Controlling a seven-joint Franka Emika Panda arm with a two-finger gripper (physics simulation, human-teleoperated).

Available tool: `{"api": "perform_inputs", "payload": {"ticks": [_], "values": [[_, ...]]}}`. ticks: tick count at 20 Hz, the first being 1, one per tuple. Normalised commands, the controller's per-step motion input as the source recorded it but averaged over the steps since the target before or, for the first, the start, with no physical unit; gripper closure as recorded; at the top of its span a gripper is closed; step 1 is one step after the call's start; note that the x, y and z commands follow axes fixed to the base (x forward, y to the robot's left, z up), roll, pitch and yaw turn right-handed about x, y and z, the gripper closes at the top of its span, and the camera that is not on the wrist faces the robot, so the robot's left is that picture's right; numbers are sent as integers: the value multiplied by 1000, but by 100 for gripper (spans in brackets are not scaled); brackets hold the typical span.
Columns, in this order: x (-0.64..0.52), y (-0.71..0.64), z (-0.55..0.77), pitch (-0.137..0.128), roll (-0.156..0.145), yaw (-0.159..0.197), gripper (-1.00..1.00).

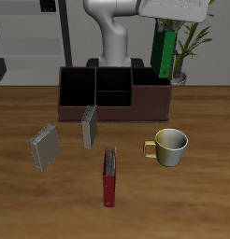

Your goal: Place the green book into the back desk caddy's right compartment

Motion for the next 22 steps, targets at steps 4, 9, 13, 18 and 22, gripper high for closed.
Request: {"api": "perform_inputs", "payload": {"ticks": [4, 9, 13, 18, 22], "values": [[-359, 11, -42, -12, 5, 22, 100], [-341, 5, -91, 10, -3, 4, 100], [-333, 98, -107, 6, 21, 37, 100], [-308, 104, 1, -19, 15, 17, 100], [-307, 124, -13, -34, 16, 36, 100]]}}
